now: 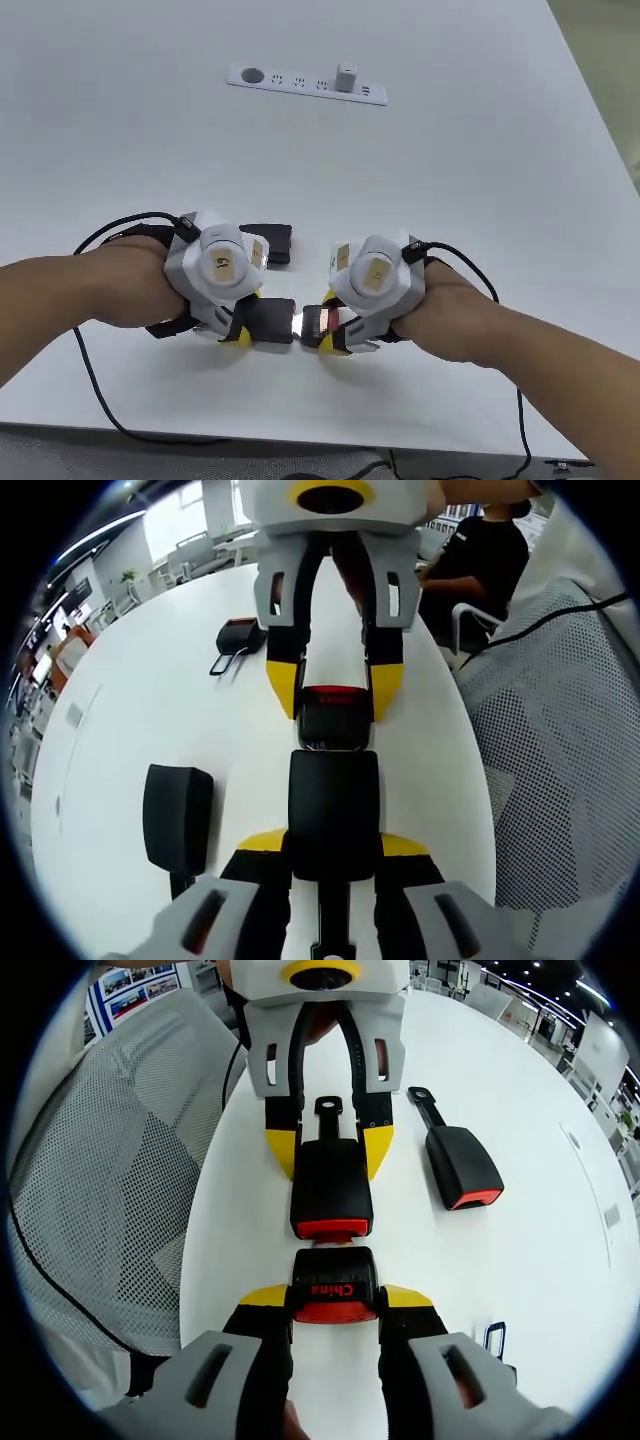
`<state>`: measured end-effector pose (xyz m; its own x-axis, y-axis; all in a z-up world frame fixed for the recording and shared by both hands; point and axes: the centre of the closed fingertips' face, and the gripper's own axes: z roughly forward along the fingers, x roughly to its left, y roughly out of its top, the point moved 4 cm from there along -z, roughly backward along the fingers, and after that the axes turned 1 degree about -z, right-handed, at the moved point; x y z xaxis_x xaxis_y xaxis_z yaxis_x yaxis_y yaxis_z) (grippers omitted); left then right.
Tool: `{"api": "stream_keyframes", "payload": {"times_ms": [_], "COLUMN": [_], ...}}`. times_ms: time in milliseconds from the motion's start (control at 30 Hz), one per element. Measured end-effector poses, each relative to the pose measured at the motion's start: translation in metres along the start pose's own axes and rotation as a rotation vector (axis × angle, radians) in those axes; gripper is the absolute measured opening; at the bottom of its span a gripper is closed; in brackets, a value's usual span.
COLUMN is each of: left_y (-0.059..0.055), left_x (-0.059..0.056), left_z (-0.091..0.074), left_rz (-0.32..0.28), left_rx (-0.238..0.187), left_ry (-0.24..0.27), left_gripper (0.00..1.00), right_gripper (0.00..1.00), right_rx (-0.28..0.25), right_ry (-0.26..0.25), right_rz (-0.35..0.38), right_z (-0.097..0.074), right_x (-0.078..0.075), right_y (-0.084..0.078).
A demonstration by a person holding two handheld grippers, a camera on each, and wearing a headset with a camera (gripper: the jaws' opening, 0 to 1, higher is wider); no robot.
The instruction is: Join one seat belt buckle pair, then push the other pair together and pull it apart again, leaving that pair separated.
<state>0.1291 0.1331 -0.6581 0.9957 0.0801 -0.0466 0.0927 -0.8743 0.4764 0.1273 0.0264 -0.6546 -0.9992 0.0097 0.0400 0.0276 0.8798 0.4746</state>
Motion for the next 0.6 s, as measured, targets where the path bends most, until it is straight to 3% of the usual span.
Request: {"api": "stream_keyframes", "payload": {"times_ms": [367,500,600], "left_y": [0.0012,-0.0004,0.0057], "left_x": [-0.0008,-0.0001,-0.0013], "left_z": [0.0000,-0.0020,-0.0077], "left_rz": [0.001,-0.037,-0.016], "left_rx": [-0.009,0.010,-0.011], "left_ry": [0.008,0.023,0.037], "left_gripper": [0.33,0.34,0.41], "right_gripper": [0.33,0.34,0.35], "right_rx": [-0.009,0.008,0.000], "right_ry": [0.002,-0.004,-0.004], "right_rz": [0.005,-0.022,-0.008], "right_z": [-0.0019,0.0014,-0.0026], "right_x": [0.0009,0.0019,0.0039], "right_y": [0.0018,-0.0018,0.0003]}}
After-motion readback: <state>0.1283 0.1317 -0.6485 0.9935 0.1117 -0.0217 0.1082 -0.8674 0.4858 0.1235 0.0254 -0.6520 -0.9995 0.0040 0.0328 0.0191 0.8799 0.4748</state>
